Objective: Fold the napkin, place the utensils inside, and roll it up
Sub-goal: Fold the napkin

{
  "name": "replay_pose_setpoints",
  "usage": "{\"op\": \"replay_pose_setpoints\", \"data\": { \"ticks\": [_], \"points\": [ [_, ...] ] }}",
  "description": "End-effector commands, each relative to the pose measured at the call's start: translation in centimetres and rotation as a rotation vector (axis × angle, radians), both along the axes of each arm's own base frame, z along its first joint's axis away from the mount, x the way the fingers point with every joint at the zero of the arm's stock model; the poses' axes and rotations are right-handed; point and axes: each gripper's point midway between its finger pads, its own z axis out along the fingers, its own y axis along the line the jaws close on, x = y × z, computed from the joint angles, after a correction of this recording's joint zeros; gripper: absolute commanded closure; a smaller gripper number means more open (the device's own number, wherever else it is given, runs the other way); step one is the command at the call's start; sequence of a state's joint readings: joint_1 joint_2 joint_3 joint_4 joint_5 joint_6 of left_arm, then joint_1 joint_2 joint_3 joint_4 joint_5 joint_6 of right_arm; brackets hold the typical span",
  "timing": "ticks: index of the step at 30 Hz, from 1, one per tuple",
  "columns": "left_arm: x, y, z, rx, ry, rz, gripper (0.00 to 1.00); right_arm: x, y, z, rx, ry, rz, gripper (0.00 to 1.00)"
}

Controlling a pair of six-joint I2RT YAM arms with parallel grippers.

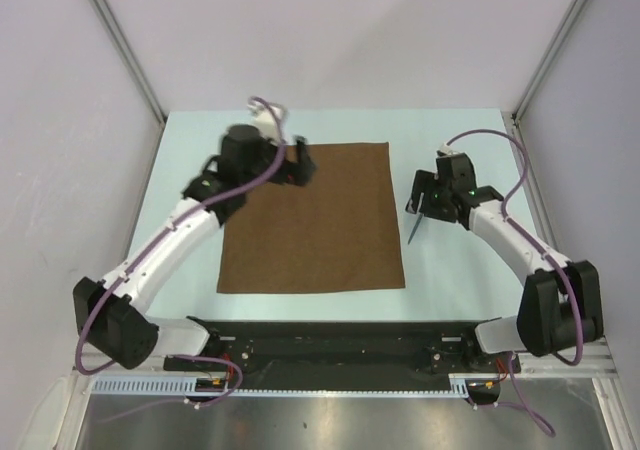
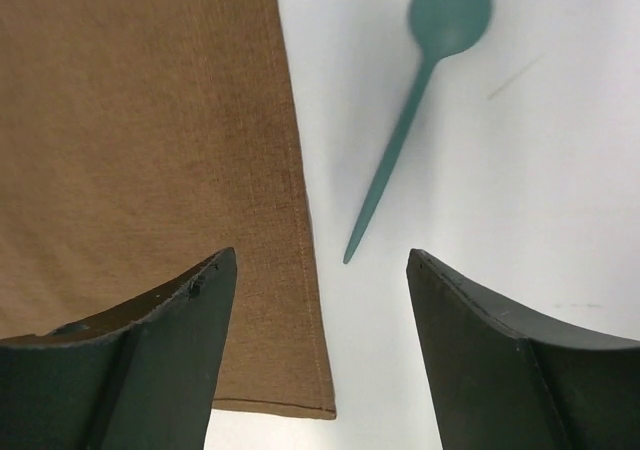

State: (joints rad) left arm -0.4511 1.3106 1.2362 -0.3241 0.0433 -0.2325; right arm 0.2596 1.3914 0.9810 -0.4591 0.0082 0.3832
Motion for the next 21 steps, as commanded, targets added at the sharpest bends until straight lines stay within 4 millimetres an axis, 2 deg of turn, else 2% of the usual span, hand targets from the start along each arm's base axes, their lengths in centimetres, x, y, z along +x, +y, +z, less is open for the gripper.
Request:
{"op": "replay_pose_setpoints", "data": {
  "ticks": [1,2,3,4,6,7,8,9,10,11,12,13,14,15,16,17,21],
  "points": [
    [-7.2,-11.0,-3.3,-0.012,0.023,-0.321,0.00,-0.5,-2.4,1.7,0.019,-0.045,-0.131,0.26],
    [-8.0,-12.8,-3.6,-0.029,0.004,-0.346,0.02,-0.4,-3.5,2.0,0.033,-0.049,-0.165,0.26],
    [-9.3,-14.3,-5.2,-0.024,0.034,-0.383,0.04,-0.5,-4.0,3.1,0.054,-0.084,-0.182,0.26],
    [-11.5,-17.0,-7.0,-0.023,0.075,-0.456,0.07,-0.5,-4.7,3.5,0.063,-0.097,-0.202,0.26],
    [-13.1,-19.7,-8.1,-0.031,0.095,-0.519,0.15,-0.6,-6.9,5.3,0.080,-0.146,-0.264,0.25],
    [-14.6,-21.4,-10.2,-0.008,0.139,-0.563,0.19,-0.7,-7.2,5.8,0.104,-0.156,-0.264,0.25],
    [-15.2,-22.5,-10.6,-0.020,0.140,-0.586,0.28,-0.9,-7.7,6.3,0.112,-0.173,-0.278,0.25],
    [-16.0,-23.2,-11.3,-0.020,0.163,-0.613,0.32,-1.0,-9.4,6.8,0.114,-0.187,-0.322,0.25],
    [-17.1,-24.6,-11.6,-0.035,0.165,-0.651,0.35,-1.3,-9.5,7.7,0.132,-0.213,-0.319,0.25],
    [-17.6,-25.4,-13.0,-0.021,0.188,-0.665,0.39,-1.4,-10.0,7.9,0.136,-0.223,-0.330,0.25],
    [-18.0,-26.2,-13.2,-0.022,0.197,-0.680,0.41,-1.6,-10.7,8.1,0.138,-0.226,-0.349,0.25],
    [-19.0,-26.9,-13.8,-0.011,0.210,-0.700,0.42,-1.9,-10.8,8.5,0.143,-0.240,-0.345,0.25],
    [-19.3,-27.3,-15.6,0.016,0.237,-0.706,0.45,-2.1,-11.0,8.5,0.145,-0.239,-0.350,0.25],
    [-19.7,-27.9,-16.0,0.026,0.245,-0.711,0.46,-2.2,-11.2,8.6,0.144,-0.244,-0.352,0.25],
    [-19.7,-28.1,-16.6,0.041,0.260,-0.703,0.46,-2.3,-11.4,8.8,0.145,-0.251,-0.354,0.25],
    [-19.8,-28.3,-18.5,0.066,0.289,-0.700,0.47,-2.4,-11.4,8.7,0.146,-0.249,-0.354,0.24],
    [-19.7,-28.7,-20.4,0.092,0.329,-0.686,0.49,-2.6,-11.4,8.8,0.154,-0.253,-0.348,0.24]
  ]
}}
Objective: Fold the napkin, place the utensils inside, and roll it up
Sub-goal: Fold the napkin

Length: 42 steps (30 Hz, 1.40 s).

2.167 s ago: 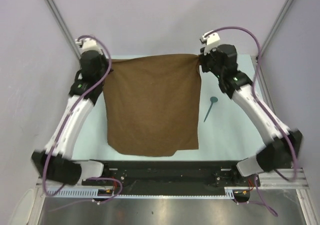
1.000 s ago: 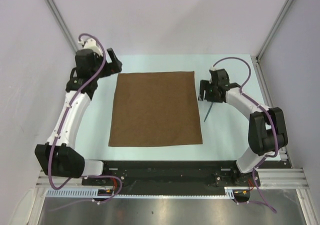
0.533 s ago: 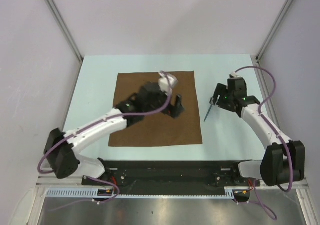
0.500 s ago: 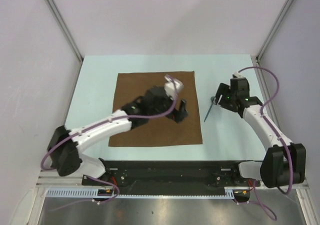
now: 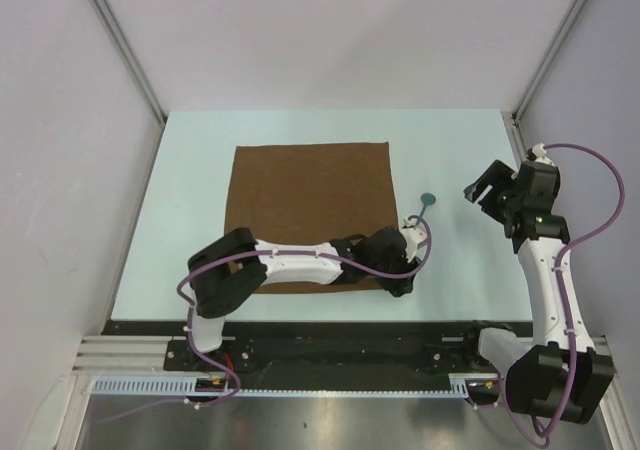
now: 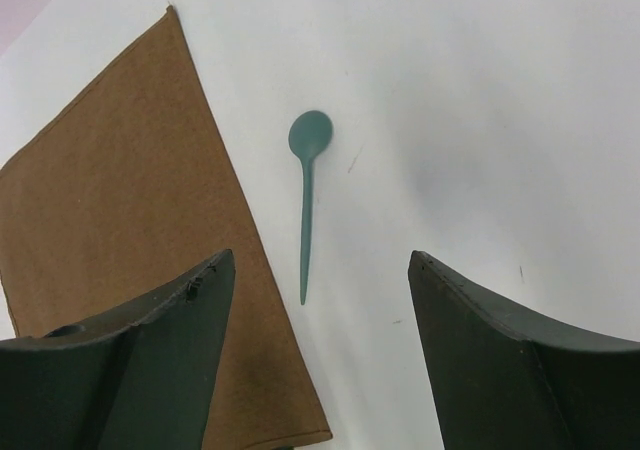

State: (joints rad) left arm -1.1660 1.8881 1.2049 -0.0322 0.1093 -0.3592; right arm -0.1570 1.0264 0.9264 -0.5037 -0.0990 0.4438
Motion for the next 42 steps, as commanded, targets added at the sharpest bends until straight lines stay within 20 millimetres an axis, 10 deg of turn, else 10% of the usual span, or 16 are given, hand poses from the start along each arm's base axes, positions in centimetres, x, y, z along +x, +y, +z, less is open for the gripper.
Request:
{"op": "replay_pose_setpoints", "data": {
  "ticks": [1,27,31,36,42],
  "points": [
    [0.7,-2.0,0.4,-0.035,0.006,0.022,0.50,-0.5,0.4,0.0,0.020,-0.004,0.030,0.24],
    [0.8,1.3,-6.9,0.330,-0.131,0.148,0.62,-0.8,0.1,0.7,0.029,-0.032,0.027,0.23],
    [-0.3,1.2,-8.5,0.361,-0.107,0.128,0.76,-0.9,0.0,1.0,0.025,-0.045,0.019,0.23],
    [-0.3,0.5,-7.8,0.340,-0.120,0.103,1.00,-0.8,-0.2,1.4,0.017,-0.051,0.016,0.23],
    [-1.7,-2.5,-2.5,0.180,-0.091,0.002,1.00,-0.4,-0.4,1.6,0.017,-0.052,0.014,0.23]
  ]
}}
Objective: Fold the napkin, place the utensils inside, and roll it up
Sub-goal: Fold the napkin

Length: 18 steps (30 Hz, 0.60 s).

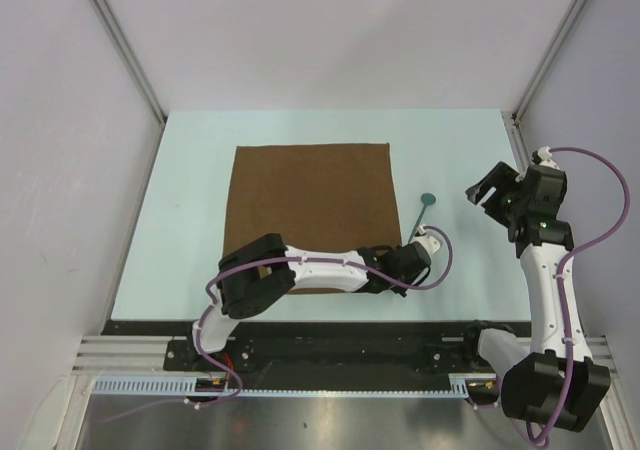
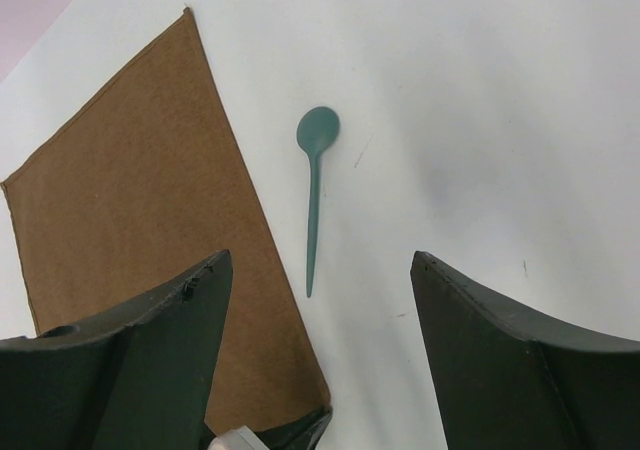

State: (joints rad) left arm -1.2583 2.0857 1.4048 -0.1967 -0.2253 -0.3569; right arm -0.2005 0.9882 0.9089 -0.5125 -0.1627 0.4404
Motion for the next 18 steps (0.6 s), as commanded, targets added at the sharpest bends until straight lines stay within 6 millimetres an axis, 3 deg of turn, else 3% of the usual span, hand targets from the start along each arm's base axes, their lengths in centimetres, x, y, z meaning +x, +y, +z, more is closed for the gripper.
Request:
{"op": "replay_pose_setpoints", "data": {
  "ticks": [1,6,8,11,12,14,15,17,18],
  "points": [
    [-3.4,-1.6,2.5,-0.055,0.083,-0.141,1.00,0.5,-0.3,1.2,-0.014,-0.034,0.000,0.23],
    [-3.4,-1.9,5.9,-0.094,0.067,-0.188,1.00,0.7,-0.3,1.2,-0.009,-0.033,-0.002,0.23],
    [-1.7,-1.1,7.3,-0.115,0.082,-0.166,1.00,0.7,-0.4,1.3,-0.012,-0.033,-0.005,0.23],
    [3.6,1.7,8.9,-0.130,0.090,-0.091,1.00,0.6,-0.6,1.6,-0.022,-0.033,-0.012,0.23],
    [7.2,4.1,9.3,-0.097,0.062,-0.043,1.00,0.6,-0.6,1.8,-0.023,-0.034,-0.015,0.23],
    [11.0,7.1,9.2,-0.041,0.030,0.012,1.00,0.6,-0.8,2.1,-0.032,-0.039,-0.017,0.23],
    [14.4,10.2,9.6,0.005,0.019,0.078,1.00,0.6,-0.8,2.2,-0.033,-0.039,-0.019,0.23],
    [18.1,13.6,9.6,0.060,-0.012,0.161,1.00,0.5,-0.8,2.4,-0.033,-0.042,-0.019,0.23],
    [20.9,16.0,9.8,0.085,-0.034,0.202,1.00,0.5,-0.8,2.3,-0.034,-0.040,-0.018,0.23]
  ]
}}
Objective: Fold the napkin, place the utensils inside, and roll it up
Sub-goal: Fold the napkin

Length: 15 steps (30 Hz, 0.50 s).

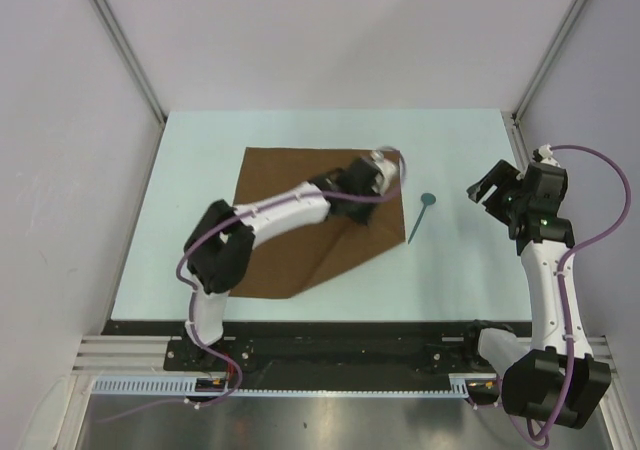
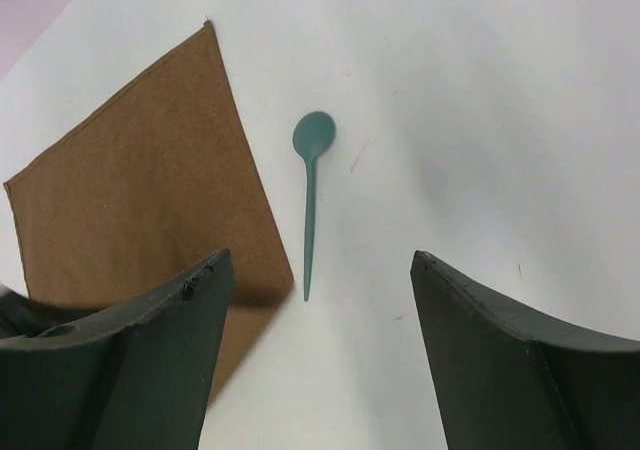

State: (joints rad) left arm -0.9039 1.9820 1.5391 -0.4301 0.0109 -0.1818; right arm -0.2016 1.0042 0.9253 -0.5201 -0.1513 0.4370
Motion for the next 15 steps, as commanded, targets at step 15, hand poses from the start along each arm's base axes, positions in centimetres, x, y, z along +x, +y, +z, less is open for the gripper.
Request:
{"op": "replay_pose_setpoints", "data": {
  "ticks": [15],
  "points": [
    [25.8,25.6,2.3,0.295,-0.216,0.472,1.00,0.7,0.2,1.4,-0.008,-0.036,0.015,0.23]
  ]
}}
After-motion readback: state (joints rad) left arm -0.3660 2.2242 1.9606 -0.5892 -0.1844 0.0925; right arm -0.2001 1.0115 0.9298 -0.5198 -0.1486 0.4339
